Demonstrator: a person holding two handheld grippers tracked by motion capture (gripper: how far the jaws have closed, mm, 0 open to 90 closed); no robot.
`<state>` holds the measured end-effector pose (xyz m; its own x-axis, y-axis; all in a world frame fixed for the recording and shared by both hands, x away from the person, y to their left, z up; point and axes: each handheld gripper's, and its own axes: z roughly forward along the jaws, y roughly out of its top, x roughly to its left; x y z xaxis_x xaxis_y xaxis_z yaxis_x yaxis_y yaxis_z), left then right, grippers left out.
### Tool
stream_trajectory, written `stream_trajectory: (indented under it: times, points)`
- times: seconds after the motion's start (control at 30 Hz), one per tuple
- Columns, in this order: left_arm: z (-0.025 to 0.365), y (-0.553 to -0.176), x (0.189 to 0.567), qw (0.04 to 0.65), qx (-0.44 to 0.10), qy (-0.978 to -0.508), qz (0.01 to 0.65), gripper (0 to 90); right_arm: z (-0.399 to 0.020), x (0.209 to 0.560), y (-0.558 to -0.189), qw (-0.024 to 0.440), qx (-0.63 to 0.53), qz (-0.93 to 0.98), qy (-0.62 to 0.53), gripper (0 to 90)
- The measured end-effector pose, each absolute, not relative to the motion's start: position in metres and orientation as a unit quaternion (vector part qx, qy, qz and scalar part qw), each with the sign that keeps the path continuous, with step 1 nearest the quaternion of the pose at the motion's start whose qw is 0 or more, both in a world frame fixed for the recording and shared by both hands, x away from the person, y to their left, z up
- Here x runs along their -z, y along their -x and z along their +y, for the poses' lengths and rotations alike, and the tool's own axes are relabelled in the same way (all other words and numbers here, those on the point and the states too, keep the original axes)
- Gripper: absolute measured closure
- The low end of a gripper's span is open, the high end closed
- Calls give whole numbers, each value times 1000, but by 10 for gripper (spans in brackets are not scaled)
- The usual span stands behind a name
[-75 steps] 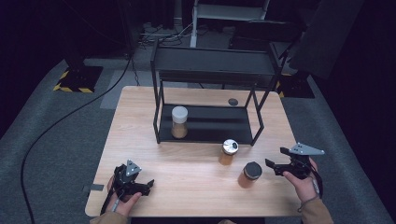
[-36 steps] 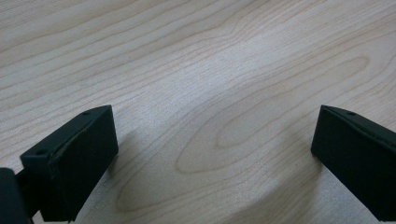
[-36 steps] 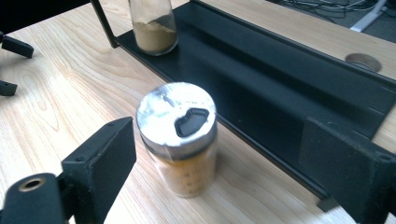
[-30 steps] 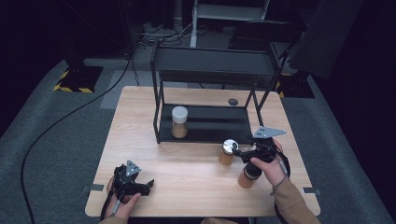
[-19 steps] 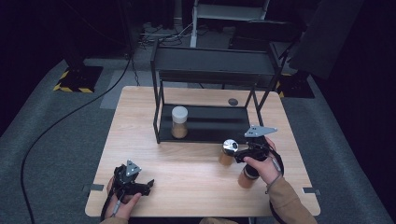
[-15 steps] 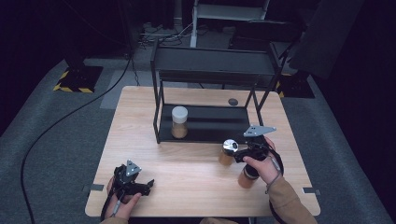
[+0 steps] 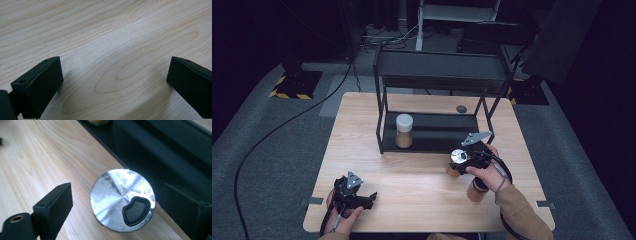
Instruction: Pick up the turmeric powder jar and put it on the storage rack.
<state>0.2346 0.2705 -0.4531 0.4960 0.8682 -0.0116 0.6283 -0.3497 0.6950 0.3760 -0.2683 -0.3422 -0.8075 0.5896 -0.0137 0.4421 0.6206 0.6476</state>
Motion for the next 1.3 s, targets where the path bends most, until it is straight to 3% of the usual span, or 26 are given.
stream_trajectory:
  times: [0.33, 0.63, 1.3]
  points:
    - [271, -235, 453, 327, -184, -801, 467, 3, -252, 345, -400, 95, -274, 914, -284, 151]
    - [270, -235, 453, 326, -184, -801, 467, 3, -246, 347, -419, 58, -249, 929, -268, 307]
    - [270, -235, 453, 326, -184, -801, 467, 3, -243, 347, -415, 75, -252, 931, -255, 314]
